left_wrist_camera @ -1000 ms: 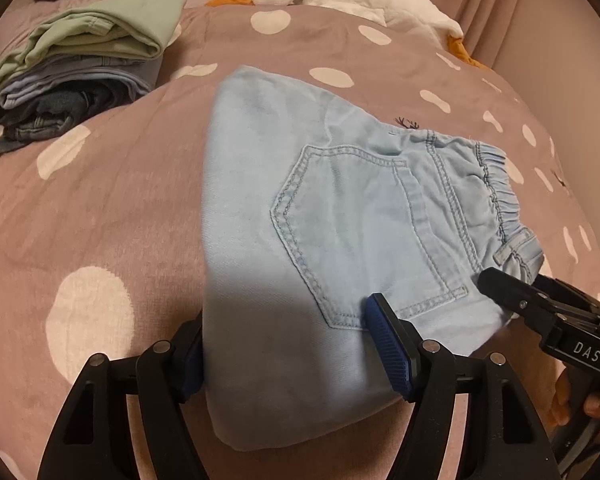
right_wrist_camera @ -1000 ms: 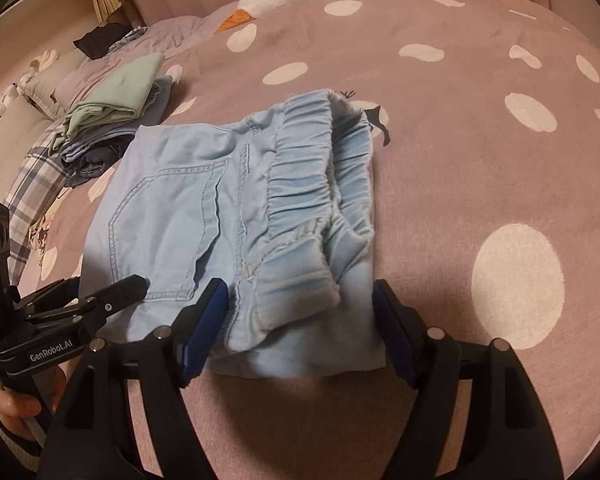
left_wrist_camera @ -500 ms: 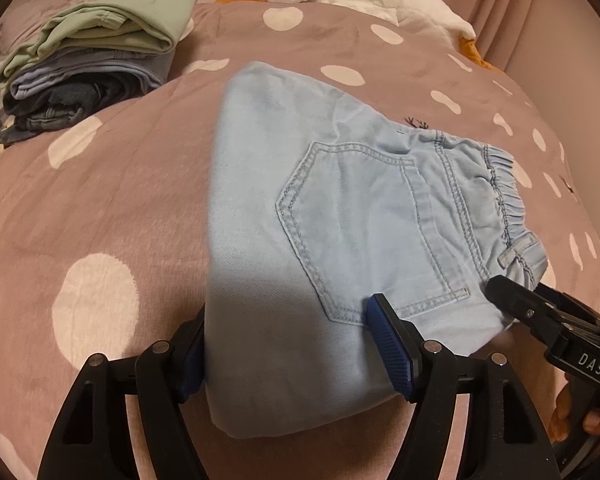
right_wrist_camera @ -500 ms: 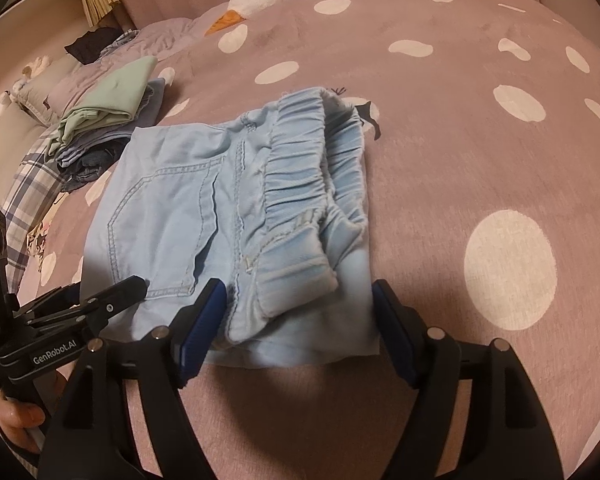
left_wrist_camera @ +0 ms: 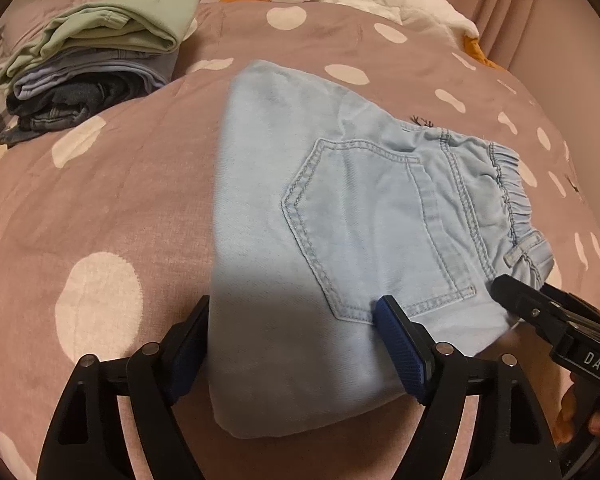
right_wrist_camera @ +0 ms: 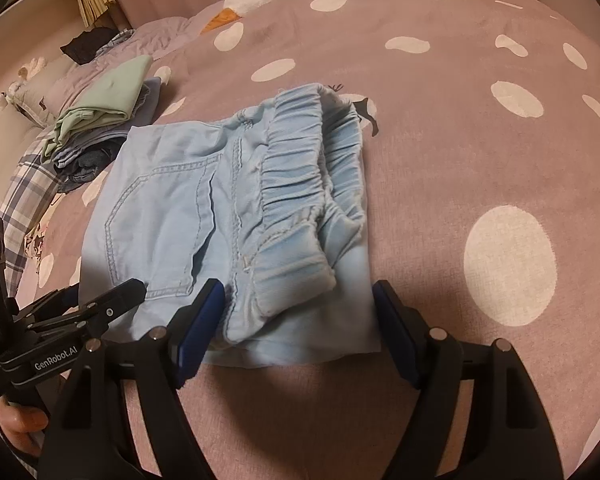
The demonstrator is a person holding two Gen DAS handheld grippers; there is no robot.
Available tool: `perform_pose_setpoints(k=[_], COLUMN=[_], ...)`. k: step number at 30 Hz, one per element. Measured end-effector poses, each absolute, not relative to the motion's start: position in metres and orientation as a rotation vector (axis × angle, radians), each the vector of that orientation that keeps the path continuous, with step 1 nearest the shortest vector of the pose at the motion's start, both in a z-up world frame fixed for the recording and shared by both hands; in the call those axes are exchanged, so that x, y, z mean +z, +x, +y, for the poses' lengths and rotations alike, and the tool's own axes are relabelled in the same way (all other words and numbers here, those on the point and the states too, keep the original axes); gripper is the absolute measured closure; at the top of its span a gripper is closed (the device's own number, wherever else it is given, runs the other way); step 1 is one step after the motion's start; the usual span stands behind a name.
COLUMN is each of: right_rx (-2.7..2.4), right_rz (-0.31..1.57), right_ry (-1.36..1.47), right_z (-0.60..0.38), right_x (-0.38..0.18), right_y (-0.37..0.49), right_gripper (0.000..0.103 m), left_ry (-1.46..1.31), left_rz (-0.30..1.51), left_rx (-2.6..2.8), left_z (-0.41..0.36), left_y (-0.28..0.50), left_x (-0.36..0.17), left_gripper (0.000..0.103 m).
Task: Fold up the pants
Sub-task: 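Open both tools and withdraw them from the folded pants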
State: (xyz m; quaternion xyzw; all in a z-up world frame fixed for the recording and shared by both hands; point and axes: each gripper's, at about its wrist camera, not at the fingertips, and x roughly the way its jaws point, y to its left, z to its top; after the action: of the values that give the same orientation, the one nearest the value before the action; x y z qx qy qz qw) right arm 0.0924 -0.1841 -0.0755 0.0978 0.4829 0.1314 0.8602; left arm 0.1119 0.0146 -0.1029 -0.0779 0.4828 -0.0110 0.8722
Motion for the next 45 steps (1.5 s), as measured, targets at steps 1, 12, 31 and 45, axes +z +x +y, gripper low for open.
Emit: perform_pose_setpoints(k=[1,12,31,45], right_rx=[0.271,0.227,0.229,0.292], right_rz=[1.015,1.015,0.965,0.890], right_ry=[0.206,0.232,0.213,0.145], right_z=[-0.184,-0.190,-0.197,-0.184], right_x=[-0.074,-0.060,-0.027,0.007], right_y=[0.092,0.077,0.040,0.005], right_gripper=[0.027,0.017,0.001,0.001], left_ry=[-0.164,-0.164,-0.173,-0.150], left_rz=[1.012,1.044,0.993,0.948], left_rx=[-0.020,0.038,0.060,0.067], left_z=[0.015,0.015,0.015,0.010], left_y=[0.112,0.101,0.063,0.030], left_x=[-0.102,-0.099,-0.062,-0.028], left_gripper=[0.023,0.010,0.003,0.003])
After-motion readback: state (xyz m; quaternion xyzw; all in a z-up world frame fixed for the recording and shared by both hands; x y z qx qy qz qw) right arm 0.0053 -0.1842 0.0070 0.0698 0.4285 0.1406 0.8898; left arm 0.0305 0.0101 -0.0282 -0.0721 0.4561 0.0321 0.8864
